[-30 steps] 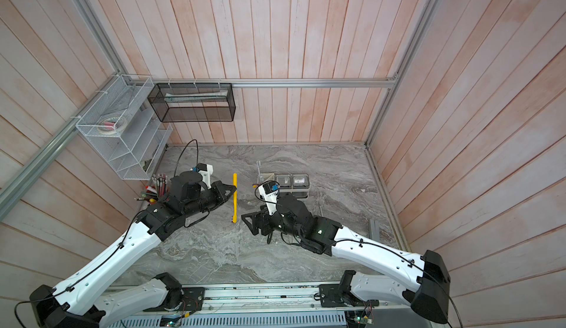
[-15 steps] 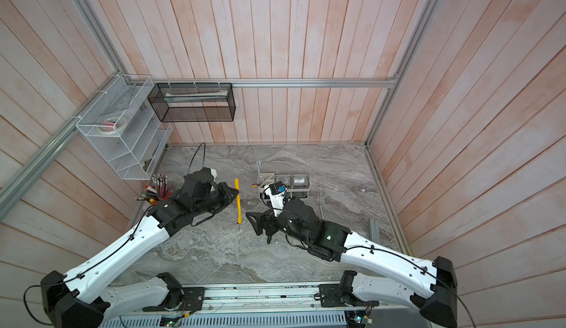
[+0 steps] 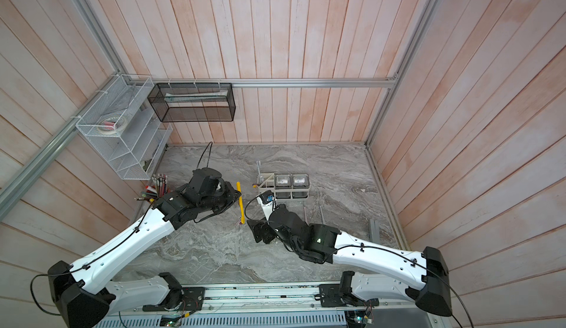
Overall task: Place the toothbrush into the toothbrush holder
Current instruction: Pick up the toothbrush from the center of the board.
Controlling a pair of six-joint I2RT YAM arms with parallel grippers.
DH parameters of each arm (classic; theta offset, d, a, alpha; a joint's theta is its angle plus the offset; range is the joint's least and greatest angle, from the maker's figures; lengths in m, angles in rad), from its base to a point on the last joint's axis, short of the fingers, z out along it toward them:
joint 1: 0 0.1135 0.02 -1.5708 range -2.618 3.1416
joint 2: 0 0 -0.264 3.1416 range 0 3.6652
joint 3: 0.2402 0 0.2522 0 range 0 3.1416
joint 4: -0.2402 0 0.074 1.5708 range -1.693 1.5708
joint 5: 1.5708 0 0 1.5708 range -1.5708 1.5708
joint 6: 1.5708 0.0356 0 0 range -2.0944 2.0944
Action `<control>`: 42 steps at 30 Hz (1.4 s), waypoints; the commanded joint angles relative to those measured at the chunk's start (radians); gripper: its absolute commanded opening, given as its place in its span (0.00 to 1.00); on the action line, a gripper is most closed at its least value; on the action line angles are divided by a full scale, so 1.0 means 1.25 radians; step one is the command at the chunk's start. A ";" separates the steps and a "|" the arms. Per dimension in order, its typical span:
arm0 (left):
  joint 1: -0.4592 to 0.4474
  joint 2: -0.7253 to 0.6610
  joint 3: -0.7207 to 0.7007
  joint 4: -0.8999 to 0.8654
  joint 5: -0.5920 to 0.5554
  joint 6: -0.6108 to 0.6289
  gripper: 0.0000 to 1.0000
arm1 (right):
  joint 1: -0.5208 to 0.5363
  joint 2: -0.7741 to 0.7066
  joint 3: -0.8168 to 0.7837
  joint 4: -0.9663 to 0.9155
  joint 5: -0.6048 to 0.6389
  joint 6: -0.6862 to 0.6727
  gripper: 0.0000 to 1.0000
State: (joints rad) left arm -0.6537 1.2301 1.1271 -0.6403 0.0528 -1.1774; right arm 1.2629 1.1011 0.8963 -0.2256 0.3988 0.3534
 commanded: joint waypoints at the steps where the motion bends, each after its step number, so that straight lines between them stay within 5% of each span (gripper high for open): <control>1: 0.007 0.019 -0.003 0.002 0.053 -0.054 0.00 | 0.064 -0.005 -0.031 0.006 0.179 -0.106 0.92; 9: 0.068 0.008 -0.036 0.053 0.189 -0.154 0.00 | 0.098 -0.143 -0.175 0.229 0.196 -0.163 0.91; 17: 0.069 0.011 -0.089 0.169 0.303 -0.274 0.00 | 0.172 -0.135 -0.305 0.510 0.210 -0.357 0.93; 23: 0.059 0.000 -0.087 0.181 0.325 -0.291 0.00 | 0.193 -0.124 -0.471 0.913 0.226 -0.580 0.94; 42: -0.010 -0.003 -0.173 0.280 0.431 -0.356 0.00 | 0.203 -0.020 -0.427 1.038 0.261 -0.784 0.79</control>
State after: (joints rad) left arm -0.6571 1.2327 0.9318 -0.3489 0.5438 -1.5936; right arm 1.5055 1.0672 0.3256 1.0332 0.7021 -0.5781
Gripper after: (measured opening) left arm 0.105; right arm 0.793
